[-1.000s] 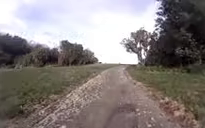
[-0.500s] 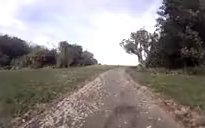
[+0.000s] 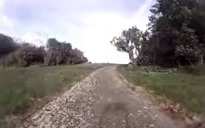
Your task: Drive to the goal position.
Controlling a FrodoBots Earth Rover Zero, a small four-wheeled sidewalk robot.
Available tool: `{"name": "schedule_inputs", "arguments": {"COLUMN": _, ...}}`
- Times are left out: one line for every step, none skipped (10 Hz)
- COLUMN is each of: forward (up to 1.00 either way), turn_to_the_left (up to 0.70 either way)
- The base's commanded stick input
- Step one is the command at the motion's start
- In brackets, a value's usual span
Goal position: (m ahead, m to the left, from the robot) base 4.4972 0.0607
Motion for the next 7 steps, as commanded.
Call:
{"name": "schedule_inputs", "arguments": {"forward": 0.85, "turn_to_the_left": 0.0}}
{"name": "schedule_inputs", "arguments": {"forward": 0.85, "turn_to_the_left": 0.0}}
{"name": "schedule_inputs", "arguments": {"forward": 0.85, "turn_to_the_left": 0.0}}
{"name": "schedule_inputs", "arguments": {"forward": 0.85, "turn_to_the_left": 0.0}}
{"name": "schedule_inputs", "arguments": {"forward": 0.85, "turn_to_the_left": 0.0}}
{"name": "schedule_inputs", "arguments": {"forward": 0.85, "turn_to_the_left": 0.0}}
{"name": "schedule_inputs", "arguments": {"forward": 0.85, "turn_to_the_left": 0.0}}
